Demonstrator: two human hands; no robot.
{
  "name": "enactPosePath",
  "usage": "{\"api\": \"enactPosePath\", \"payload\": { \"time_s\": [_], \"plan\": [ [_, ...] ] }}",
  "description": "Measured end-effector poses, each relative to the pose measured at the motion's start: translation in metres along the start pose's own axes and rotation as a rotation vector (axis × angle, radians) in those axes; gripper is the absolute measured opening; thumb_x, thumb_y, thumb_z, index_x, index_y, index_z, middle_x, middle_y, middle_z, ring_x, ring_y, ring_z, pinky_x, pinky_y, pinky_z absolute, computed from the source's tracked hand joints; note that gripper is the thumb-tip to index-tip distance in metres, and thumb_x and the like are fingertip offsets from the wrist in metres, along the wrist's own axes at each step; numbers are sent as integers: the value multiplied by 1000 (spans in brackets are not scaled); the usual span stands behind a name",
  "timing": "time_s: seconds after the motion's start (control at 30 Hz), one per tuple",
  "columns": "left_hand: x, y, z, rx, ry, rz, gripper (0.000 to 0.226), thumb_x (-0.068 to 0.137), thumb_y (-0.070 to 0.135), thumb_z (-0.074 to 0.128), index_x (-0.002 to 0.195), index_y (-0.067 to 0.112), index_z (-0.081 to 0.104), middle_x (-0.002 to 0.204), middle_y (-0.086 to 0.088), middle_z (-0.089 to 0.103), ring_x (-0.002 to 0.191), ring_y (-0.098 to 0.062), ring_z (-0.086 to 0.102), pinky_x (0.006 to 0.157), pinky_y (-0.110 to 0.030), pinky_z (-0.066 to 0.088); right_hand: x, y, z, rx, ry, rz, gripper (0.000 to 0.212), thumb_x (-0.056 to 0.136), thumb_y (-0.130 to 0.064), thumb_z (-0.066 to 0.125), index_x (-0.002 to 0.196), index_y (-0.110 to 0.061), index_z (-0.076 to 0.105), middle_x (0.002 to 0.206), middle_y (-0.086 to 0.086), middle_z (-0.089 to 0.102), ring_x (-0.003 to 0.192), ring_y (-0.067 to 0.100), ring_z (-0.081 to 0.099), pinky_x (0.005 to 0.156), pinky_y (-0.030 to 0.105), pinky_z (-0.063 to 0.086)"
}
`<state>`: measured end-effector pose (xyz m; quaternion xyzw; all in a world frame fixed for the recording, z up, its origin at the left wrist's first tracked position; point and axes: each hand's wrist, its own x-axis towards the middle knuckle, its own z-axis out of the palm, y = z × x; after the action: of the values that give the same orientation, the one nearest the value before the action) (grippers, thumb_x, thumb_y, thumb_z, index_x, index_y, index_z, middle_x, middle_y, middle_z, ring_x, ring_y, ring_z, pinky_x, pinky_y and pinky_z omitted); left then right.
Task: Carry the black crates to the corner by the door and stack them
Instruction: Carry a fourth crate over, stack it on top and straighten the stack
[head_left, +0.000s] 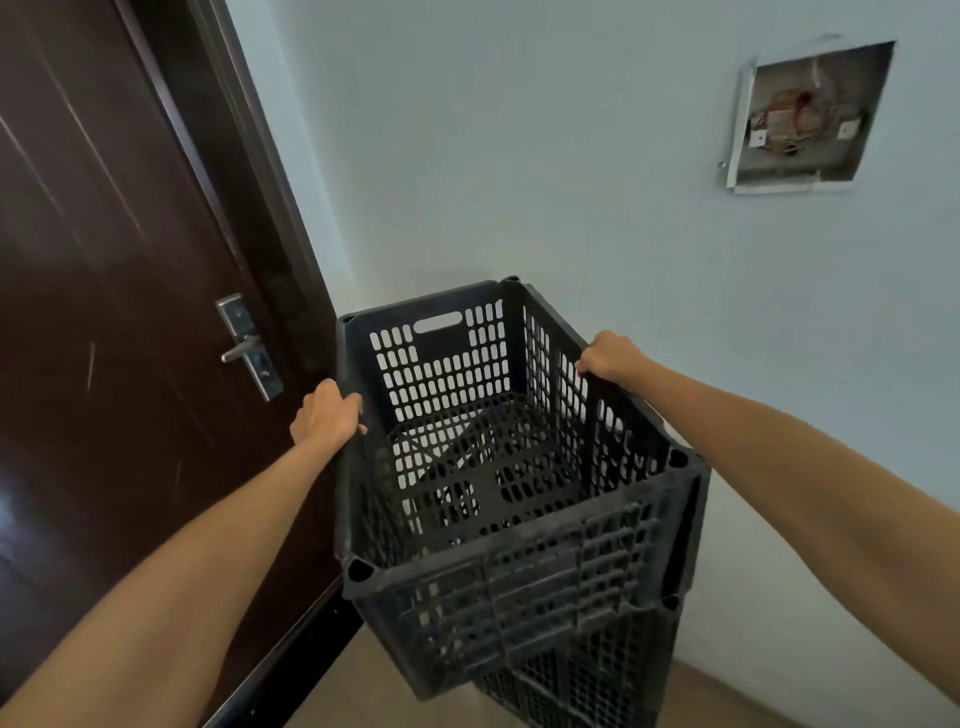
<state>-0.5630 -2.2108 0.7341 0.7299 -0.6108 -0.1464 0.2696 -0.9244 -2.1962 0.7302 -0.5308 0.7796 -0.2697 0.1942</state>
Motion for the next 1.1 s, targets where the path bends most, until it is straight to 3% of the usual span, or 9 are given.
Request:
{"api": "enactPosePath", "payload": {
  "time_s": [0.17,0.27,0.43,0.53,0.67,0.73,0.87,1.03,1.1],
  "plan": [
    [6,26,28,12,-8,-103,24,94,25,50,110,8,58,67,1,58,103,-35,62,80,-39,44,60,16,-4,-59,-91,-38,36,88,-20,59,116,3,56,118,22,59,101,34,59,79,34,45],
    [4,45,46,-22,-16,-147,23,94,25,49,108,10,57,80,-5,73,95,-32,66,85,-41,50,91,29,-13,-79,-126,-69,38,89,-21,59,119,2,54,122,22,57,106,36,57,80,34,44],
    [3,71,62,-49,-60,-186,29,93,25,51,115,5,51,106,-17,69,98,-38,67,92,-50,52,131,43,-25,-142,-182,-142,42,91,-23,60,121,5,53,126,22,56,110,37,56,81,35,43],
    [1,82,68,-111,-96,-192,30,94,17,52,118,-1,47,108,-22,66,87,-37,71,84,-49,58,152,50,-29,-167,-216,-169,43,91,-24,61,120,6,54,124,23,57,107,36,57,79,34,42],
    [-10,95,78,-199,-70,-218,30,96,13,53,120,-2,44,102,-21,66,61,-24,69,55,-33,58,168,49,-35,-194,-237,-219,42,92,-23,60,119,8,54,126,25,55,113,38,55,79,32,40],
    [-15,101,81,-243,-63,-244,33,95,13,55,122,-1,43,104,-20,65,62,-24,69,57,-34,60,176,47,-38,-214,-249,-235,41,93,-22,59,119,9,54,126,25,55,111,37,56,79,32,41],
    [-29,116,91,-362,-133,-286,38,89,12,64,119,5,42,114,-23,62,87,-34,73,77,-46,62,196,51,-46,-261,-245,-247,40,95,-18,55,123,10,52,130,26,53,114,37,54,85,34,43],
    [-40,133,111,-427,-215,-315,46,88,20,68,123,6,40,106,-15,66,64,-14,72,53,-24,59,213,62,-55,-311,-213,-280,44,94,-21,57,130,5,52,132,24,54,120,38,53,101,40,44],
    [-40,134,110,-414,-243,-315,44,89,22,68,120,6,41,102,-14,68,65,-16,73,58,-27,62,214,64,-57,-326,-217,-304,42,95,-23,55,129,3,53,131,23,56,119,37,54,100,40,44]
  ]
}}
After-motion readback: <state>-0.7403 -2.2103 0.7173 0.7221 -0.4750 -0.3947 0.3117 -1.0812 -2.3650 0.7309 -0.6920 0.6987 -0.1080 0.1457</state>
